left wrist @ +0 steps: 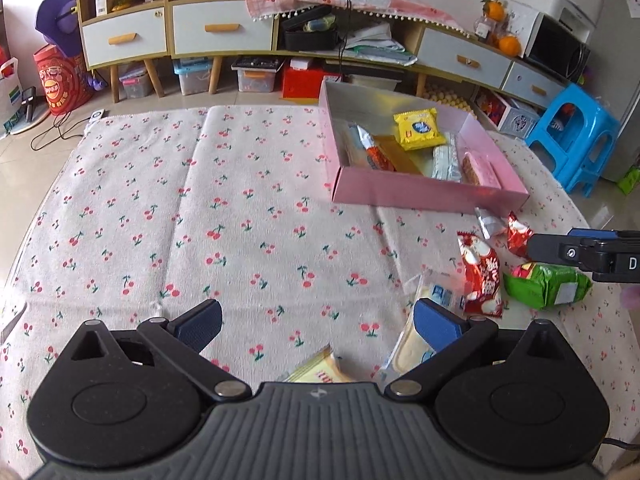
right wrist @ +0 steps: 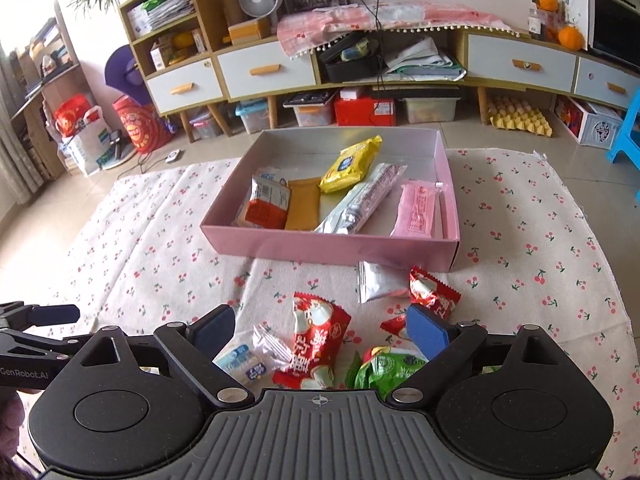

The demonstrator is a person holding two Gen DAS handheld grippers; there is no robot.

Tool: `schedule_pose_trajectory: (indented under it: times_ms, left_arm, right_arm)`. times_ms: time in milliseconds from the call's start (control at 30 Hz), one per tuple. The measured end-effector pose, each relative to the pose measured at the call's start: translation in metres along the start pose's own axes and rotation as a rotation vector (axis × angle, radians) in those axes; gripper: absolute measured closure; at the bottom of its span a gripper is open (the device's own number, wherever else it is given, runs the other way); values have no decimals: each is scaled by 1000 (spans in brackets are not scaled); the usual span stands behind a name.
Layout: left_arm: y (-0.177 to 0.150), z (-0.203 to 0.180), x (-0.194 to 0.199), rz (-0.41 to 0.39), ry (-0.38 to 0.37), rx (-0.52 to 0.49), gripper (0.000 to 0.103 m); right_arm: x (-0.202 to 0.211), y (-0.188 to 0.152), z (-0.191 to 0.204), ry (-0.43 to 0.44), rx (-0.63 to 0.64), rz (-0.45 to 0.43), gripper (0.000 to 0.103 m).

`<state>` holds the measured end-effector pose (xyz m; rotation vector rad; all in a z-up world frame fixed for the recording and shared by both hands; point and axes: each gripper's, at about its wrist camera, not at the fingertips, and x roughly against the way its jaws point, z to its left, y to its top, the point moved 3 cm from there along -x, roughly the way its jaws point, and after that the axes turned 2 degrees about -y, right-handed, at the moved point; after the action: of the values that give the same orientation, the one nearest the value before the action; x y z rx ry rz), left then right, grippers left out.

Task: Organize snacks
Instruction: 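Reach the left tool to the cream bar and close while the right tool reaches the blue-white packet, then close the right tool on the blue-white packet while the left tool holds the cream bar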

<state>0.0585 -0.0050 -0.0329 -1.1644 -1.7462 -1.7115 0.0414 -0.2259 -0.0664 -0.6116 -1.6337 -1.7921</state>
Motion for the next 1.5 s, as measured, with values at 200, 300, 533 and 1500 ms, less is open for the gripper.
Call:
schedule_pose_trajectory:
  times_ms: [200,300,533,1500]
  left_arm:
    - [-24,10,-5,139,20,107,6]
    - [-33,17,-11,183,6,231,14]
    - [-39,23,-14,184,20,402,21]
    - [-27,29,-14,165,29,82,51]
  right_arm:
    - [-3,-16,11,42,-10,84,9]
    - [-8,-21,19,71,-38,131,9]
    - [-21,-28,26,88,-93,190,9]
    - [-53,-42,66,120,-184,314,9]
